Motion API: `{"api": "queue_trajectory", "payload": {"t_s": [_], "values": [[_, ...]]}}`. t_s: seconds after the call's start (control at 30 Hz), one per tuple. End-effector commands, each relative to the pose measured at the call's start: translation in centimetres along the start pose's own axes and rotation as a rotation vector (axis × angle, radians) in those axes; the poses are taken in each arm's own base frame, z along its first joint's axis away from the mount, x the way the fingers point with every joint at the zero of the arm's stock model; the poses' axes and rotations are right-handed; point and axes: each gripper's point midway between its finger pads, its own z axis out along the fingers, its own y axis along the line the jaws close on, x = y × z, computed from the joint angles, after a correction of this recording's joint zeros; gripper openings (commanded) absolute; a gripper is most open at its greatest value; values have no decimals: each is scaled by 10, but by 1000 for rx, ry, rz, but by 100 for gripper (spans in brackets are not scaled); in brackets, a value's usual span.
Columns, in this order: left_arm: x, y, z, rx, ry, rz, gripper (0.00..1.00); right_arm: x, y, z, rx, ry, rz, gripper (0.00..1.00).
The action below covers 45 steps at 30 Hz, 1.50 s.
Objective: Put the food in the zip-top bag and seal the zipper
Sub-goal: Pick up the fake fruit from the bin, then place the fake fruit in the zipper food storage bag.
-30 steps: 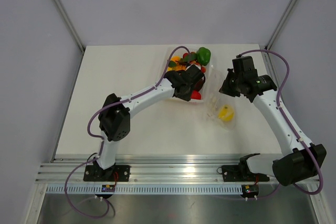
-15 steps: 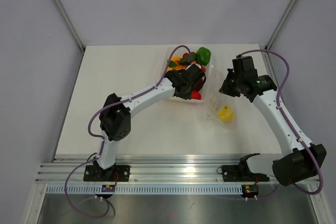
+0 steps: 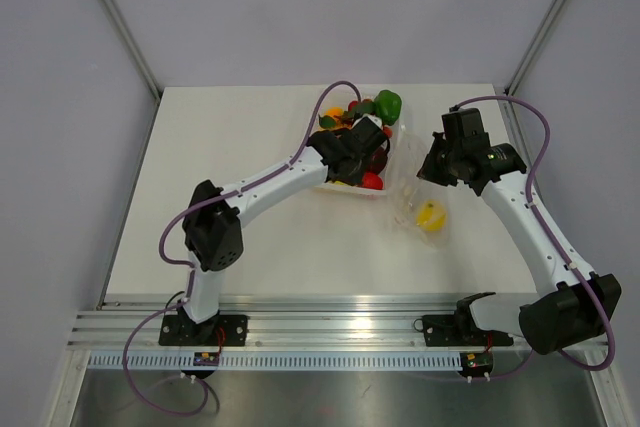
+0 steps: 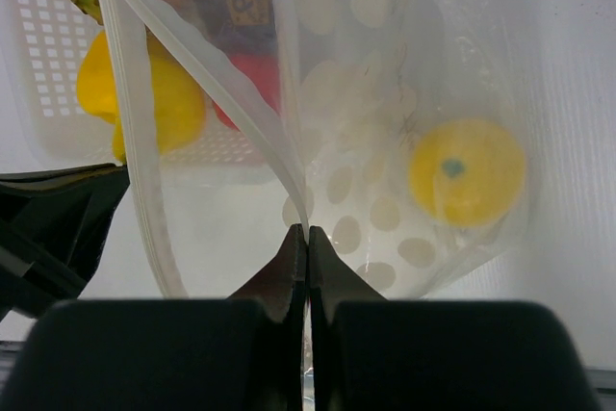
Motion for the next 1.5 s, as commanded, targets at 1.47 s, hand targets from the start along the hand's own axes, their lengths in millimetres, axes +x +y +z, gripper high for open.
{"api": "queue_trajectory", "payload": {"t_s": [1.47], "values": [[-91, -78, -155, 784, -220, -136, 0, -15, 36, -2, -149, 0, 7, 0]]}}
